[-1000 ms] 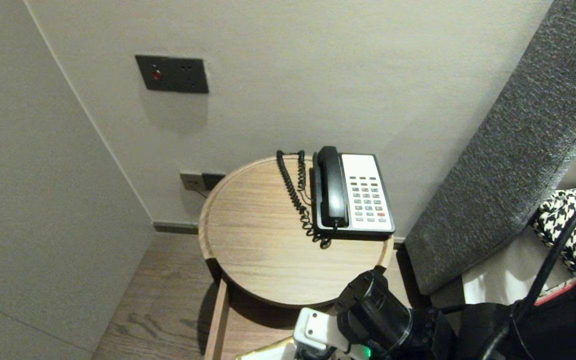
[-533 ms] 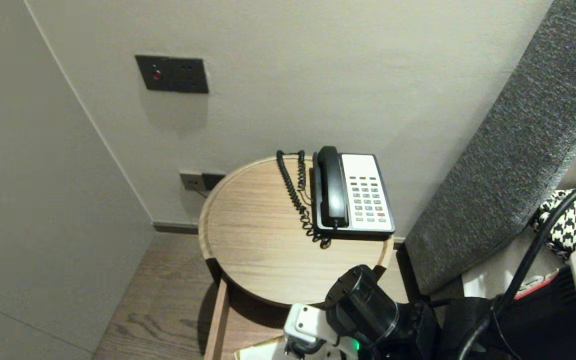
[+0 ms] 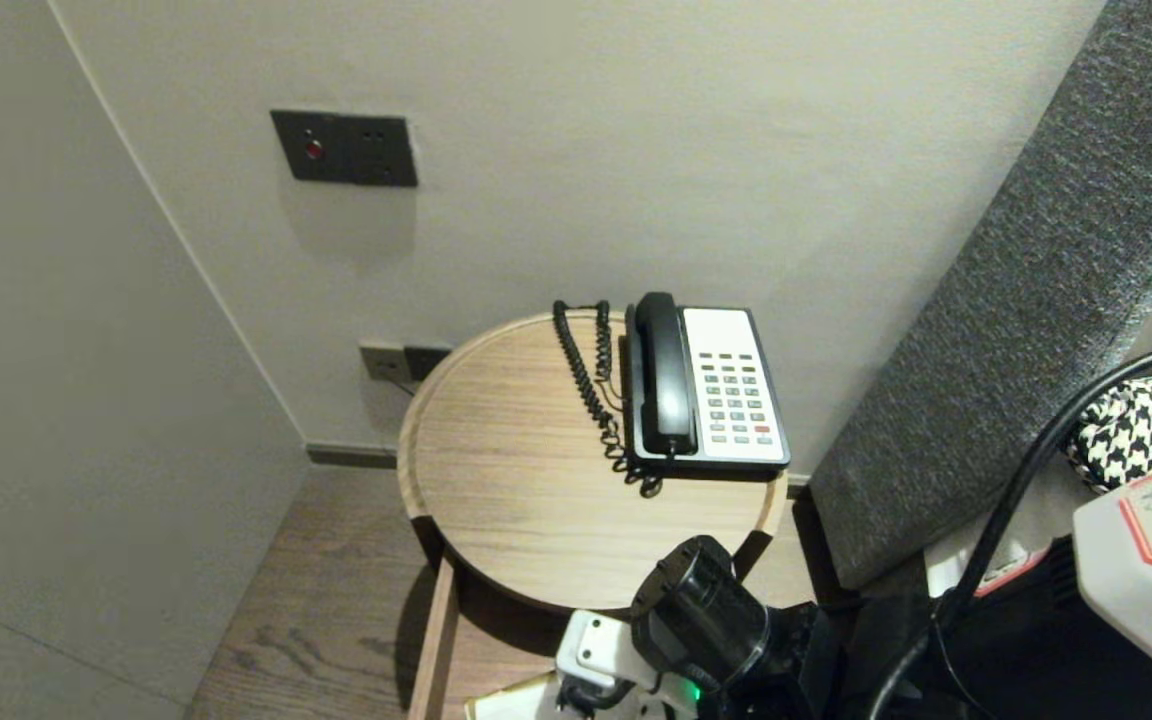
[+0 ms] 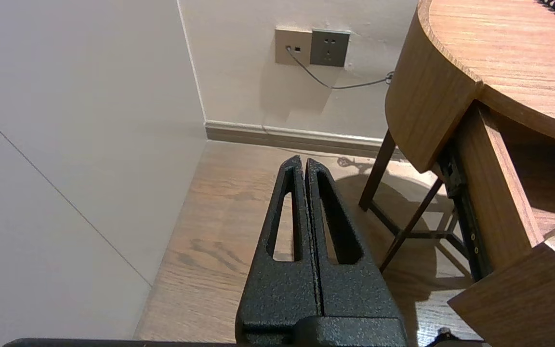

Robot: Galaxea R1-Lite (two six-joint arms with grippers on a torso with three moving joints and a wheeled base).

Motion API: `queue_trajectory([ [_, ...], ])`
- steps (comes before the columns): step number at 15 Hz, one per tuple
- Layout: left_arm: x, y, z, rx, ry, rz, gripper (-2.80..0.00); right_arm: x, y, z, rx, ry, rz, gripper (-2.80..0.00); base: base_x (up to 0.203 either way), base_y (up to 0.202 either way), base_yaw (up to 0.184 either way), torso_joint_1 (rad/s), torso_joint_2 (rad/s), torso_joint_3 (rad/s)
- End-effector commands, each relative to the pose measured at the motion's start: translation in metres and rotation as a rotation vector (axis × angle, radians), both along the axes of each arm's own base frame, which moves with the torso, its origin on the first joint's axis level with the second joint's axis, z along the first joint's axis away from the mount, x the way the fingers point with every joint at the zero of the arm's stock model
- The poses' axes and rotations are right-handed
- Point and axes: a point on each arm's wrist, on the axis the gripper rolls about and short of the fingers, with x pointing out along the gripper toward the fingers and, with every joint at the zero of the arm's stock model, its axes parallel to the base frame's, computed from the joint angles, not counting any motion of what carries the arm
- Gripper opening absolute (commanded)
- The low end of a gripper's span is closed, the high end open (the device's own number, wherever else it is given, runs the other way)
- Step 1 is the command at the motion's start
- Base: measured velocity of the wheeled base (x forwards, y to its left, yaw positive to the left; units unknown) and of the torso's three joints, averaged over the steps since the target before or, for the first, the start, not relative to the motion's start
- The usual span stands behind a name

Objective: Take the tissue out of the drawer one by one and place them on the table

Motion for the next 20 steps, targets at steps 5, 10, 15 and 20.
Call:
queue_trajectory([
  [5, 0.000, 0.000, 0.001, 0.000, -0.003, 0.002, -2.80, 0.001, 0.002, -0.001, -0.004, -0.001, 0.008, -2.80, 0.000, 0.000, 0.000, 0.000, 0.00, 0.000],
  [10, 0.000, 0.000, 0.000, 0.000, 0.000, 0.000, -2.80, -0.002, -0.002, -0.002, -0.012, 0.003, 0.010, -2.80, 0.000, 0.000, 0.000, 0.000, 0.00, 0.000],
  [15, 0.000, 0.000, 0.000, 0.000, 0.000, 0.002, -2.80, -0.011, -0.001, 0.001, -0.010, 0.003, 0.032, -2.80, 0.000, 0.000, 0.000, 0.000, 0.00, 0.000],
  [20, 0.000, 0.000, 0.000, 0.000, 0.000, 0.000, -2.80, -0.023, -0.016, 0.011, 0.000, -0.002, 0.027, -2.80, 0.000, 0.000, 0.000, 0.000, 0.00, 0.000],
])
